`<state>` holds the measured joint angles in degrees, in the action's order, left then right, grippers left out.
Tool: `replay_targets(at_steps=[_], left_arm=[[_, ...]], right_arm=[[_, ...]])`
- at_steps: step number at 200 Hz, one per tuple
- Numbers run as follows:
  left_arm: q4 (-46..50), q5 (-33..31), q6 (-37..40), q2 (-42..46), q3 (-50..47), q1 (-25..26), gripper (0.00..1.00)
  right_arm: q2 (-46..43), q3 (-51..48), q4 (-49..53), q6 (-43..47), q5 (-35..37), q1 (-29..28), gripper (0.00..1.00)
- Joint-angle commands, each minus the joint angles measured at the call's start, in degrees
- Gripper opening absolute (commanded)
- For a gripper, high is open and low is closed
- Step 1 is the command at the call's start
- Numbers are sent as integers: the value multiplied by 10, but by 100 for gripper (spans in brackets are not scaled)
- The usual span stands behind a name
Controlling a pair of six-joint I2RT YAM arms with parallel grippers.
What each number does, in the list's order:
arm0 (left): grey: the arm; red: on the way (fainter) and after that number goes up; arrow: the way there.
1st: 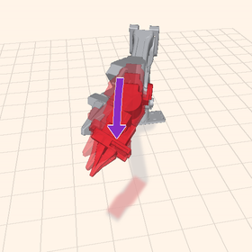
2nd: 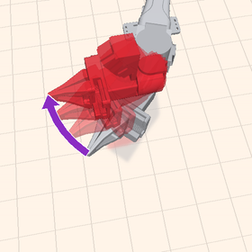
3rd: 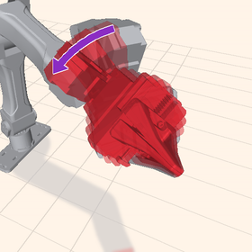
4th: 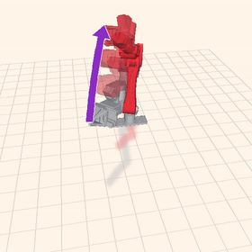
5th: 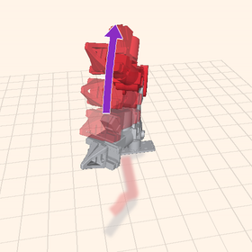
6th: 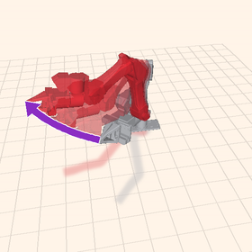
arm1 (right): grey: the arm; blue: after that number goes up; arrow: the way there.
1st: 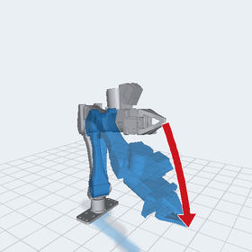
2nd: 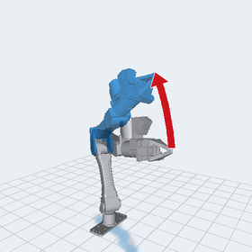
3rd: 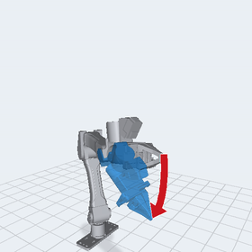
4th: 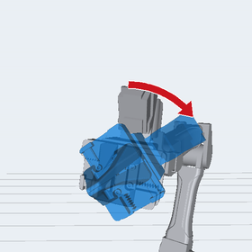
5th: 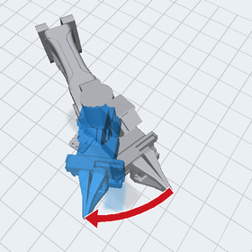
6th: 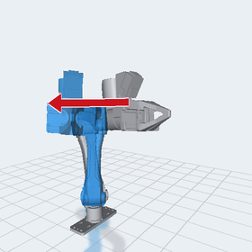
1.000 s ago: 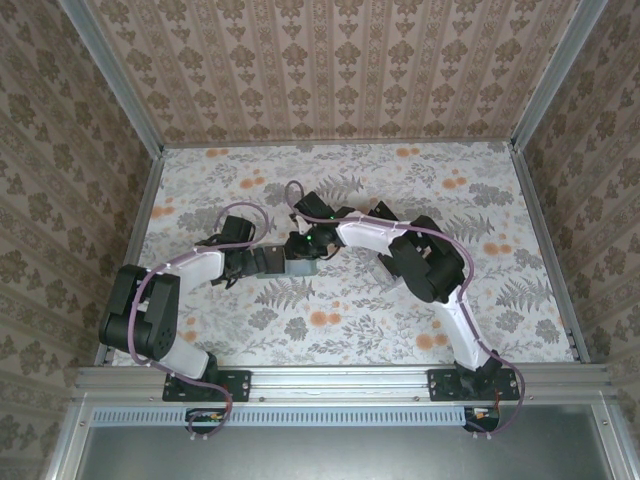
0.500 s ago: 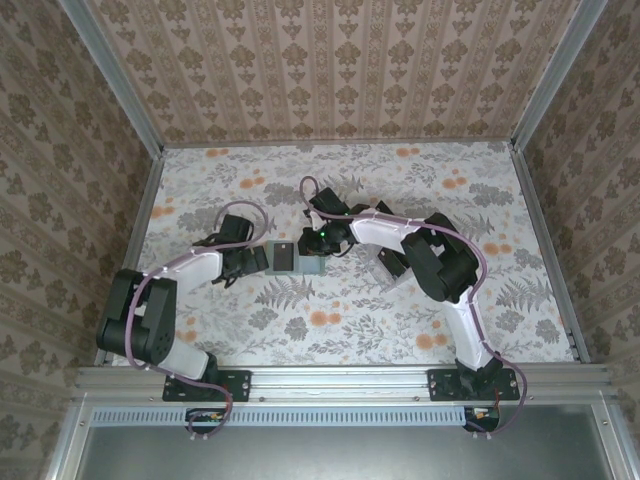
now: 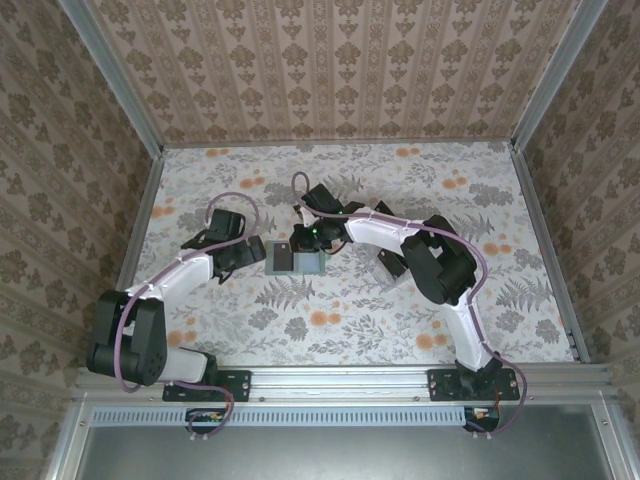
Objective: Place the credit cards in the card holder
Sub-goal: Insert the credit card into the card slot.
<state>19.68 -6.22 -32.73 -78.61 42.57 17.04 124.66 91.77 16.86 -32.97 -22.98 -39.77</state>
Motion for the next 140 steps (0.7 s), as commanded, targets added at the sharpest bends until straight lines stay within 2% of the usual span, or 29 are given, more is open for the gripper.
replay_targets(at_steps=[1,93,140], left_arm=[[15,9,8,10,10,-6,100],[-5,28,5,8,3,-6,100],[-37,58,12,8,-4,-6,100]], right_arm=[[26,20,9,-3,-11,-5,8],[68,56,9,-14,-29,-14,7],[16,49,2,-17,-36,-14,9]])
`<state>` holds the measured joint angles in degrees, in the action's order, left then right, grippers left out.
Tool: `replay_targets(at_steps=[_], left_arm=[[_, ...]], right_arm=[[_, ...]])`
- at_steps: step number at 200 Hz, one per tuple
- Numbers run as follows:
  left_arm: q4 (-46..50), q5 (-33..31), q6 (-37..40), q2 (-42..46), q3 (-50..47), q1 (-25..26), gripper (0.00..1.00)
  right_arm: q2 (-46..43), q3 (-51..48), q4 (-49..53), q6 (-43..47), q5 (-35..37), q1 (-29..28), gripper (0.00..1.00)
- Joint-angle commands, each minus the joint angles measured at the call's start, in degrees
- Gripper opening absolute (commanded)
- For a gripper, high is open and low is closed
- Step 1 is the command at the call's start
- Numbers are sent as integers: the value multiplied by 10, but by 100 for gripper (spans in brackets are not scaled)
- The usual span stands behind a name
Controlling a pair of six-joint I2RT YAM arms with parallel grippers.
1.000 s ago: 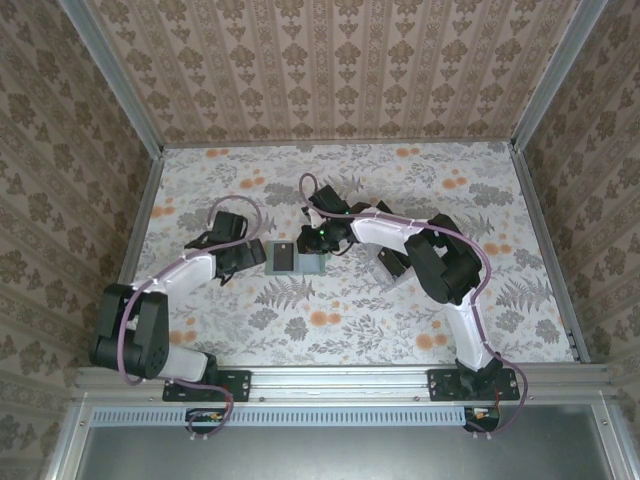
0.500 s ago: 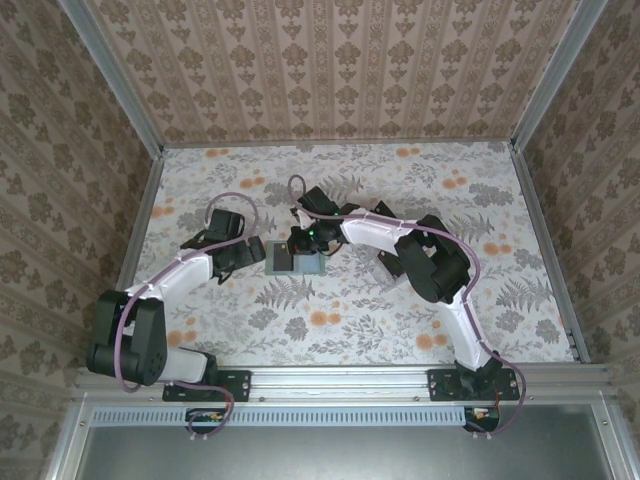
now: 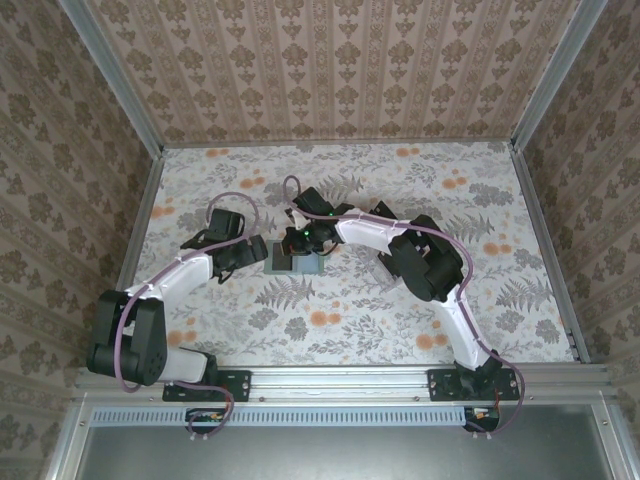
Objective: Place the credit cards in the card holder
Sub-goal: Insert the credit card into the card slot, then close the card holder at the center of the table.
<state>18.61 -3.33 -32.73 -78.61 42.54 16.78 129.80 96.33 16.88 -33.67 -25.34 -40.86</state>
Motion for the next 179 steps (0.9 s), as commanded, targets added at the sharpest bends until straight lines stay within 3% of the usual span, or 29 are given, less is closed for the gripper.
replay_targets(at_steps=[1,47,105,143,179], left_arm=[[-28,31,12,8,-4,-3,100],[-106,103,9,-5,-15,-4,100],[-176,173,14,-57,-4,4,100],[-189,182,18,-95,13,19,100],[-186,183,21,-120,27,29,100]], right_arm=[[-37,1,1,-11,-12,-3,10],[-155,-106,-10,-19,60,17,38],[-236,-215,1,-7,155,36,52],[-221,-233,2,1,201,43,54],[-197,-240,-17,1,193,49,49]])
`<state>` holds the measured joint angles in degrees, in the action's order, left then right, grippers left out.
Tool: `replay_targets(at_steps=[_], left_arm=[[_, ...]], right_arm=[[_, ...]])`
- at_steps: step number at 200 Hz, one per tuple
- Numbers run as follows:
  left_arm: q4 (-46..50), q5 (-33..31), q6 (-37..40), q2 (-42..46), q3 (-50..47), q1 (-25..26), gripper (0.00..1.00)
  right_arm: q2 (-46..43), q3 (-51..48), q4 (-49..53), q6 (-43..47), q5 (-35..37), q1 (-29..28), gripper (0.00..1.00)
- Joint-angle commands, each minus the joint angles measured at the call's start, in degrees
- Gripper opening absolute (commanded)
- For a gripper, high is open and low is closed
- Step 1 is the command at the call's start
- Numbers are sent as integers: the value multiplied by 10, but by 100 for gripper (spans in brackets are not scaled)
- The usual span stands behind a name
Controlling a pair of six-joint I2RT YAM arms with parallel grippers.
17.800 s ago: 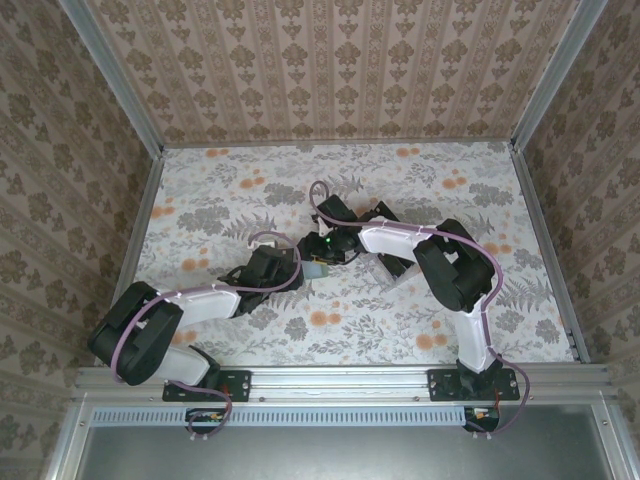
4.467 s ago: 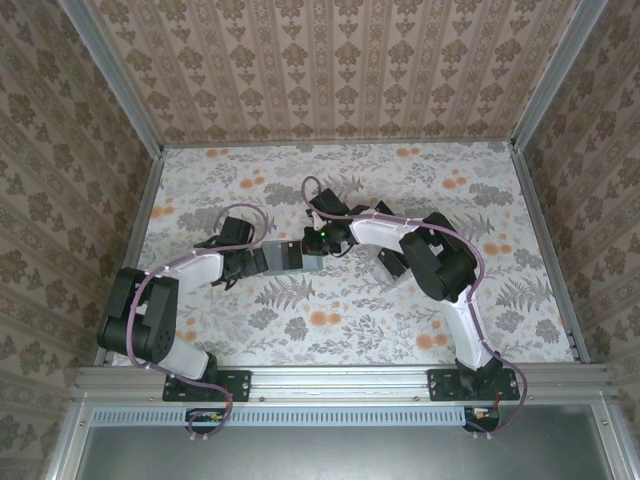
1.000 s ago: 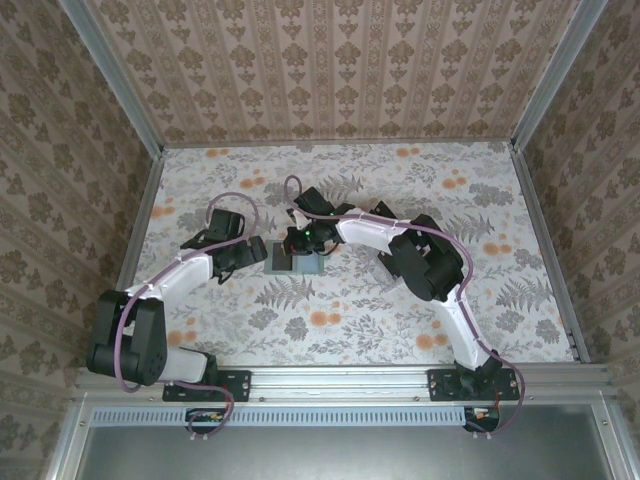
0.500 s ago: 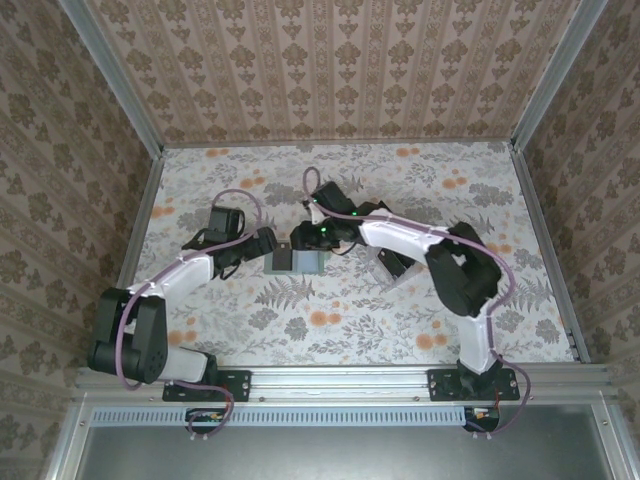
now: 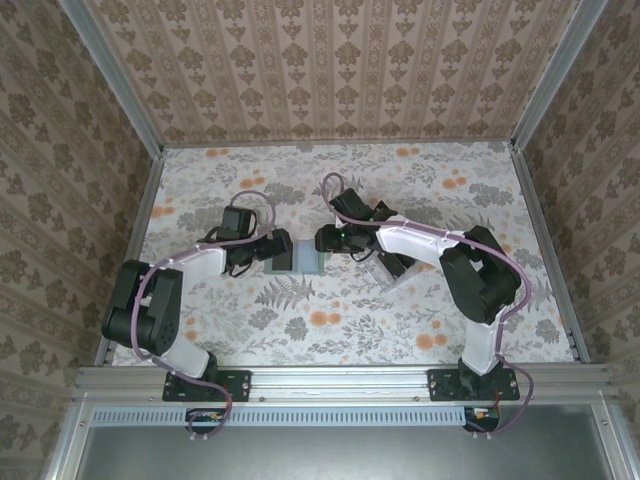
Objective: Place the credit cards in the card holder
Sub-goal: Close the card holder at the center of the table.
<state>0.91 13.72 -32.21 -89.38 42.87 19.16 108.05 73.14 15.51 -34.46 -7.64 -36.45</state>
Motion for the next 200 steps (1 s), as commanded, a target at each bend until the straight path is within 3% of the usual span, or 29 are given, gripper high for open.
replay_targets(at_steps=[1,82,125,200], left_arm=[[-9,12,16,-13,24,5,100],[-36,30,2,-44,20,11,100],[-40,39,0,-41,22,17,100],[-71,40,-68,65,5,52,100]], right_arm=[[22,-8,-4,9,16,5,49],[61,-10,-42,8,-33,8,10],[66,-15,-57,1,-44,8,3],[84,3,-63,2,-66,11,0]])
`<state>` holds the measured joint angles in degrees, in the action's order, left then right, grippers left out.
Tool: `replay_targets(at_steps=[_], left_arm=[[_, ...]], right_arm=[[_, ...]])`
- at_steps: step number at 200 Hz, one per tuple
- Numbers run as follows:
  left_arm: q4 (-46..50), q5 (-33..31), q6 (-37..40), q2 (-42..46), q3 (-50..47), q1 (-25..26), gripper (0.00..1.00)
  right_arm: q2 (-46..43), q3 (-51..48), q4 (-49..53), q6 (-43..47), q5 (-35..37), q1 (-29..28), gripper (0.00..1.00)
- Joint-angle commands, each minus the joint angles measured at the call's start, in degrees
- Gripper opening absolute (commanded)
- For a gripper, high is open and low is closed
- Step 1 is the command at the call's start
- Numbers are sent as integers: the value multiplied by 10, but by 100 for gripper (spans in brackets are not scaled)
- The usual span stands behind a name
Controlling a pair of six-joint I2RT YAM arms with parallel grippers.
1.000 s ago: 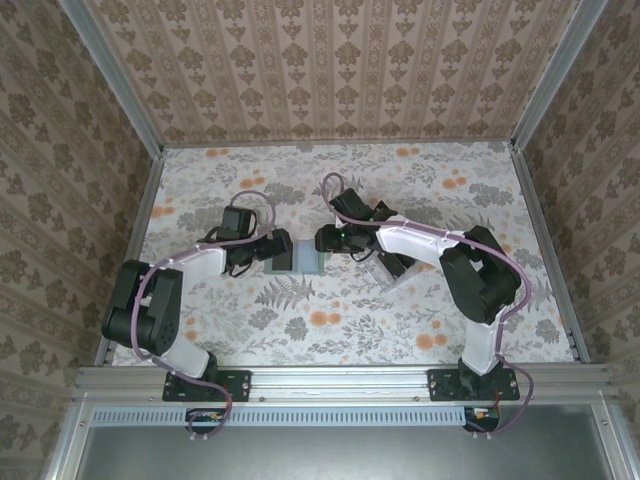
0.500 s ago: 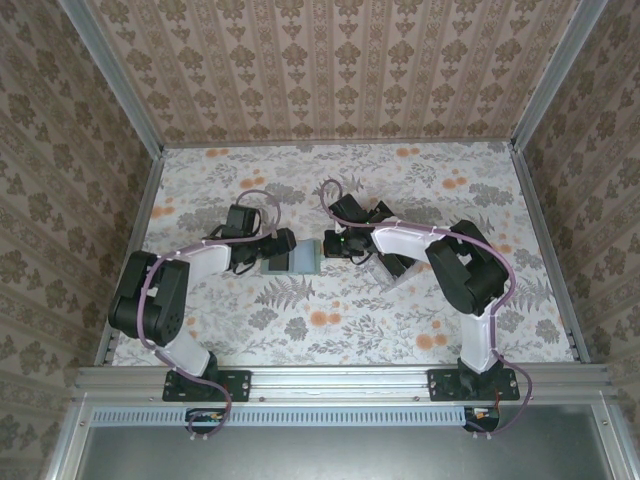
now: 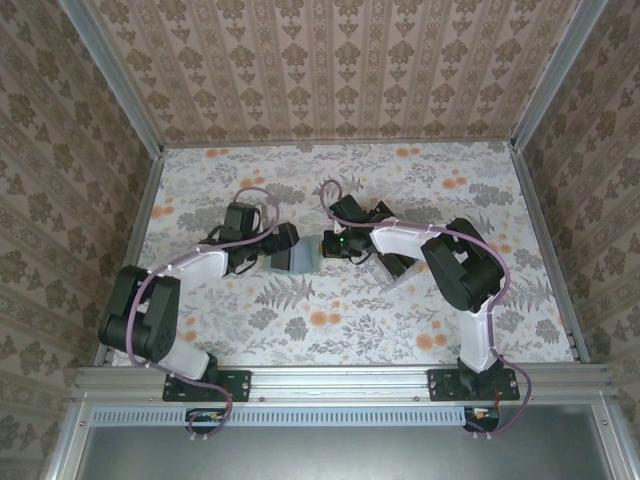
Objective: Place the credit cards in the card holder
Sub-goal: Close the card holder at the center of the table.
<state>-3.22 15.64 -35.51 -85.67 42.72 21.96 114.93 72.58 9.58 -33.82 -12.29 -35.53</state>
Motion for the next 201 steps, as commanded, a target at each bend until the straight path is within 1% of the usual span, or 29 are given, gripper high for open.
replay_targets(at_steps=[1,14,18,36,40,50,61,83,94,111,144,201], left_arm=[[-30,21,-35,29,7,25,100],[-34,19,-42,24,18,37,100],[-36,19,-43,21,21,57,100],[-43,12,-49,0,36,88,100],[-45,10,-50,-7,39,95,100],[-50,3,-53,-21,43,109,100],[-59,-4,-59,-36,42,120,100],[-77,-19,-70,-57,30,136,100],[-82,-29,-74,-62,24,142,100],[-89,-46,-77,-66,11,148,100],[-95,-64,-81,-81,-2,154,100],[-93,-72,-78,-91,1,155,100]], right_arm=[[15,9,-4,-5,-19,1,0],[16,10,-6,-6,-21,4,0],[15,10,-7,-7,-22,5,0],[13,9,-9,-9,-23,9,0],[11,8,-10,-10,-23,10,3],[5,6,-10,-12,-22,14,13],[-7,0,-13,-15,-20,19,20],[-40,-13,-12,-18,-14,31,34],[-57,-21,-10,-19,-9,37,37],[-82,-32,-5,-19,-3,45,39],[-122,-53,-3,-26,5,53,40],[-172,-77,-1,-37,12,53,40]])
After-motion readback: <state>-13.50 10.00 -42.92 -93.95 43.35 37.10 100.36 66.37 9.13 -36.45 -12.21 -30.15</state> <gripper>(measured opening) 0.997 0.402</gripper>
